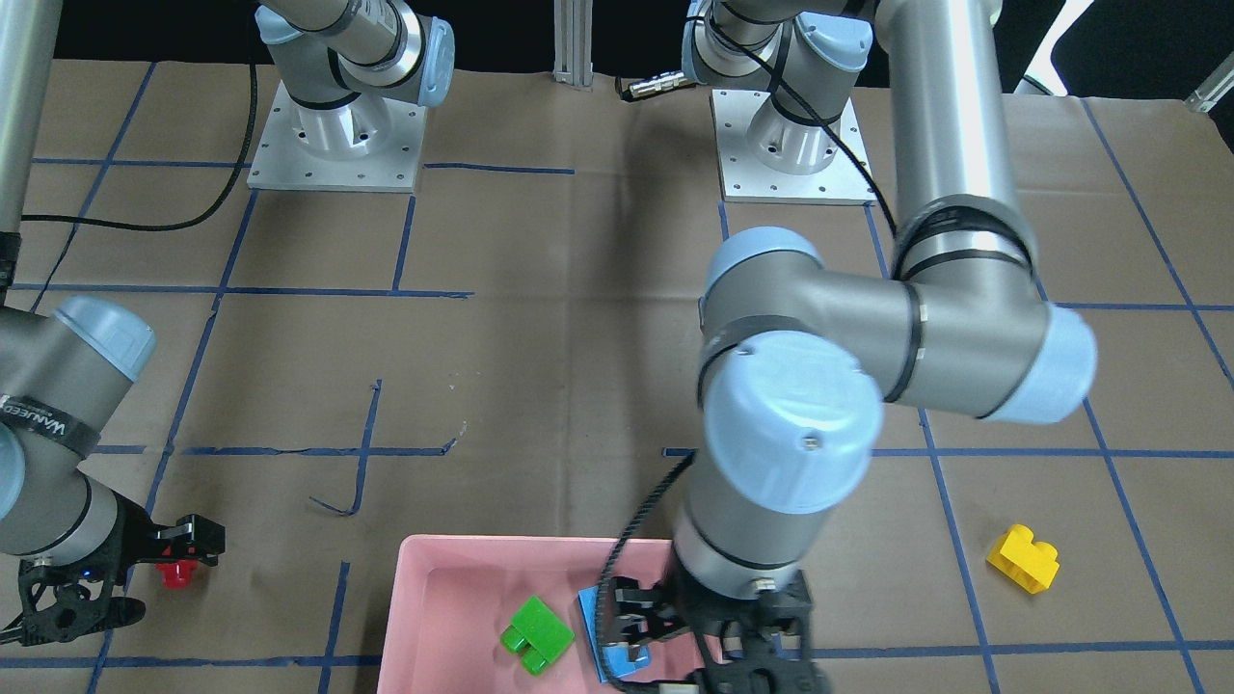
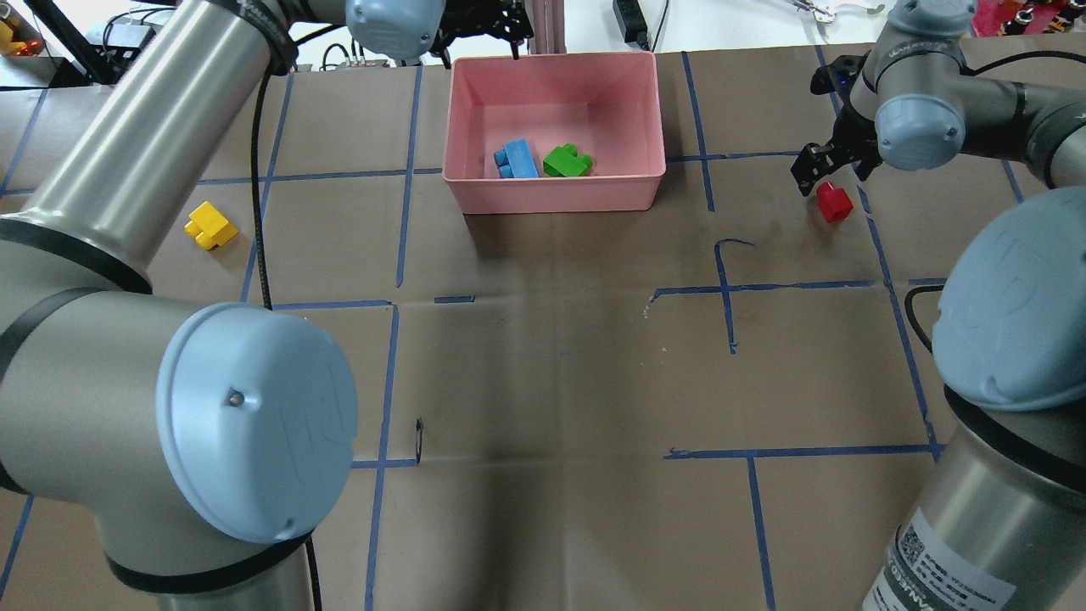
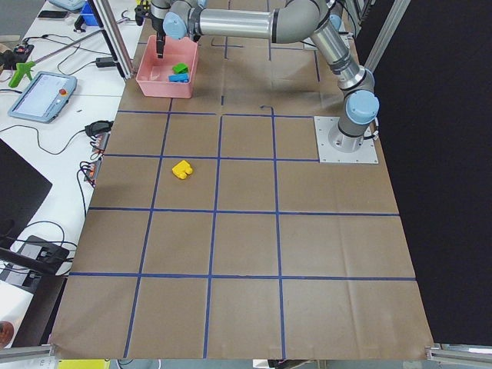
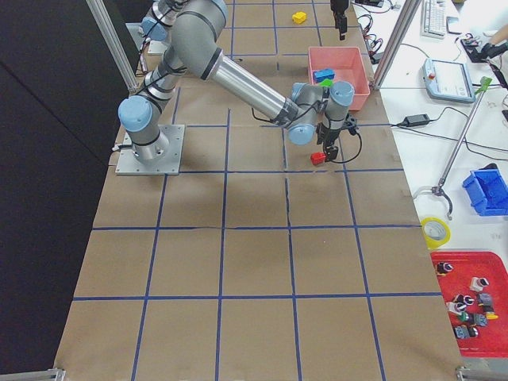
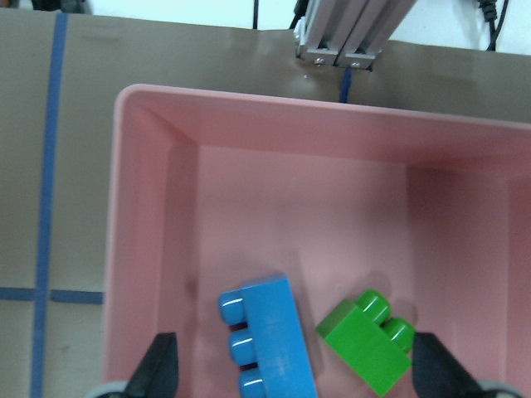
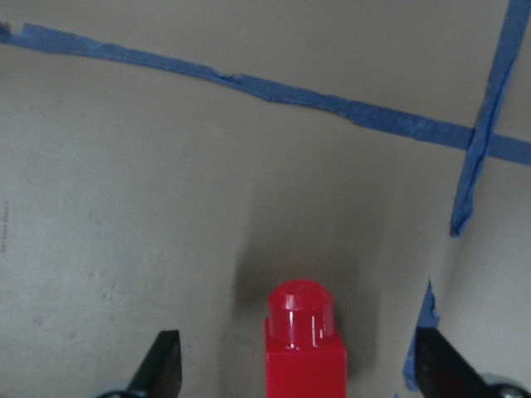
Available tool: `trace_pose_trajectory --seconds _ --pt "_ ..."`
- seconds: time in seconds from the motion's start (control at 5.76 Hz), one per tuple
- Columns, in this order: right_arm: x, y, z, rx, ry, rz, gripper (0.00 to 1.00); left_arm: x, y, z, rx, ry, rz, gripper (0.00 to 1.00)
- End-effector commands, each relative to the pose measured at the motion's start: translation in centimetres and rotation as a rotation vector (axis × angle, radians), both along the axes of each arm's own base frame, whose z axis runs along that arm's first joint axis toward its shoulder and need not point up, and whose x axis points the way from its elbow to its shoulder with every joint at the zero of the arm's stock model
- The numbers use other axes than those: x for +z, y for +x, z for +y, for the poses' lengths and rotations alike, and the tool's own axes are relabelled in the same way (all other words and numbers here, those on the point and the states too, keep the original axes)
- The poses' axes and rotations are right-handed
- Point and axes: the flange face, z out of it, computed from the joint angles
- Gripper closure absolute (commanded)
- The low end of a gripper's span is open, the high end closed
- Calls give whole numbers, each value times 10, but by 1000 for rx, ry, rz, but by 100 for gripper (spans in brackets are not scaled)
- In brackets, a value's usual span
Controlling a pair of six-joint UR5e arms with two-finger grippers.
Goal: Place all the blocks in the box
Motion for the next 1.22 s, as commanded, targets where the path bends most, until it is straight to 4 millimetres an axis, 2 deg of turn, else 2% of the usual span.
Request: trace_pose_trajectory --seconds 0.0,0.17,0.35,0.52,0.69,0.87,1.04 --pt "-18 2 16 -1 45 -5 1 52 123 6 -99 31 -57 0" --pt "-18 1 16 -1 46 -3 24 49 203 -3 -181 26 -38 0" --pt "-15 0 16 -3 41 2 57 33 283 -2 -173 46 -12 0" --pt "-15 -1 16 -4 48 5 86 17 340 7 -121 76 -5 0" --pt "-12 0 18 -4 55 7 93 6 386 13 -61 95 -11 0" --pt "7 -2 14 -4 26 11 93 -19 428 17 5 133 5 0" --pt "52 1 15 -3 39 2 93 -30 434 18 179 149 36 0"
